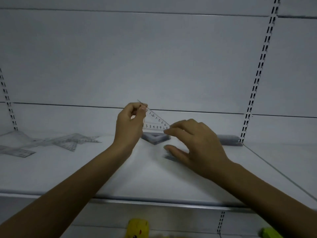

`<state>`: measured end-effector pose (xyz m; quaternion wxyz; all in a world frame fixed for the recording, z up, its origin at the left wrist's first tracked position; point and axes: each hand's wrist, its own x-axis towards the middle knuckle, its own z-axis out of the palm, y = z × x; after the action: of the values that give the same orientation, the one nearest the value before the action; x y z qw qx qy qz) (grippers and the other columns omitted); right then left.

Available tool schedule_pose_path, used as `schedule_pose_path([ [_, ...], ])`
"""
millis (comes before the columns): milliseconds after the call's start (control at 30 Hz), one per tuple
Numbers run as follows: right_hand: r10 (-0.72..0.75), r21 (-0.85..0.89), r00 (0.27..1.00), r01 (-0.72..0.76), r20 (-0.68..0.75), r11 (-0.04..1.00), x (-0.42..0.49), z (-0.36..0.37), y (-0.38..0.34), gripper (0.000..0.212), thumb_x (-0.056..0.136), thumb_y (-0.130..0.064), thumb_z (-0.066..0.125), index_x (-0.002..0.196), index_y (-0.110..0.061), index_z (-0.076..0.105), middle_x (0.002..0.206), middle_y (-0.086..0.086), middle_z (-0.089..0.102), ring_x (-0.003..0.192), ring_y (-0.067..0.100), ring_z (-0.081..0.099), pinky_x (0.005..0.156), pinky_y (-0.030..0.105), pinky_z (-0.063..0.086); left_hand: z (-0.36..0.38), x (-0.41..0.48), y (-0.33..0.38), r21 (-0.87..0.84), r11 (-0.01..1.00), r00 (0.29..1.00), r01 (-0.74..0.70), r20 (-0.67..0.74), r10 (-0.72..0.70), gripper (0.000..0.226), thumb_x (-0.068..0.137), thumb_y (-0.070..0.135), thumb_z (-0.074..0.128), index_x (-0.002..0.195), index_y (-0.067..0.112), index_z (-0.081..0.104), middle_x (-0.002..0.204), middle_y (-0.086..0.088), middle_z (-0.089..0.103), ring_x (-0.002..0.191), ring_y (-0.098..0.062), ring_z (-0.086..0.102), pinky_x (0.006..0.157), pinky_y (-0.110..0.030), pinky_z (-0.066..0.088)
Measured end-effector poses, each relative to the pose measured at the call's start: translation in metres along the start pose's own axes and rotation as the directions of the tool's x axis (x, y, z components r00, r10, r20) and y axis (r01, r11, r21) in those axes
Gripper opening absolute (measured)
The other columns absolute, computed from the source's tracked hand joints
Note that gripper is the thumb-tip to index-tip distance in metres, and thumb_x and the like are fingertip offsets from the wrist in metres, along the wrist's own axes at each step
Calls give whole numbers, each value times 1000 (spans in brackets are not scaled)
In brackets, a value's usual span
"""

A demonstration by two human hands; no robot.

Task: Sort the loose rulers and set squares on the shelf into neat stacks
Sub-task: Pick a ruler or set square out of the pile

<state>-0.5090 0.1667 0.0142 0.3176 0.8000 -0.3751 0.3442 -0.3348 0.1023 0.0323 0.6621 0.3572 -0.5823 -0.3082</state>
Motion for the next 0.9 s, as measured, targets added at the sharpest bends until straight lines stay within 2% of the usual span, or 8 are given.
schedule_pose_path([
  [167,106,81,993,-102,-54,991,37,7,-19,54,83,-25,64,133,-11,50,100,12,70,76,24,68,63,34,55,8,-10,20,-85,993,991,83,110,-74,23,95,27,51,104,8,59,81,-1,60,58,-6,57,47,-16,45],
  [233,222,259,975,-219,17,941,43,2,-20,70,86,-15,65,143,-31,27,107,8,67,79,15,66,72,28,54,11,-11,29,-81,997,985,-1,173,16,30,93,36,51,111,13,56,100,-4,62,77,-9,62,59,-15,50],
  [300,339,416,940,-299,-25,859,44,-3,-15,67,88,-8,61,138,-39,27,97,-1,63,70,5,65,66,20,55,9,-10,29,109,962,940,-251,263,216,38,90,44,55,120,21,51,117,1,55,100,-6,56,75,-10,47],
  [400,633,719,771,-483,78,500,45,-13,-7,35,88,-1,58,116,-21,55,86,0,67,68,11,70,60,24,57,6,-6,16,354,795,833,-493,455,315,59,85,53,55,135,25,40,132,5,45,115,-6,45,89,-13,38],
  [467,731,787,633,-575,256,222,43,-19,-2,15,89,-5,59,103,-6,63,81,7,71,68,18,71,60,27,58,10,-6,8,358,808,797,-468,566,211,58,92,44,52,142,25,31,118,7,54,96,-5,55,79,-18,43],
  [533,760,768,538,-635,366,80,35,-21,6,15,92,-14,59,98,-3,65,80,9,72,66,22,71,56,26,57,19,-8,2,350,809,740,-472,657,147,56,96,33,46,146,24,23,96,9,57,78,-5,56,72,-22,42],
  [700,821,542,451,-812,349,216,2,-23,34,7,89,-17,62,93,-12,62,88,2,68,67,11,66,50,17,51,32,-4,-11,412,709,656,-572,749,94,56,95,40,46,146,28,26,103,1,61,67,-5,51,61,-12,37],
  [900,821,369,397,-895,410,249,-31,-21,45,24,88,-23,63,76,-3,69,67,6,68,52,9,58,63,22,51,53,4,-32,410,593,557,-693,827,78,44,94,48,43,134,28,46,97,10,53,83,-7,51,72,-26,43],
])
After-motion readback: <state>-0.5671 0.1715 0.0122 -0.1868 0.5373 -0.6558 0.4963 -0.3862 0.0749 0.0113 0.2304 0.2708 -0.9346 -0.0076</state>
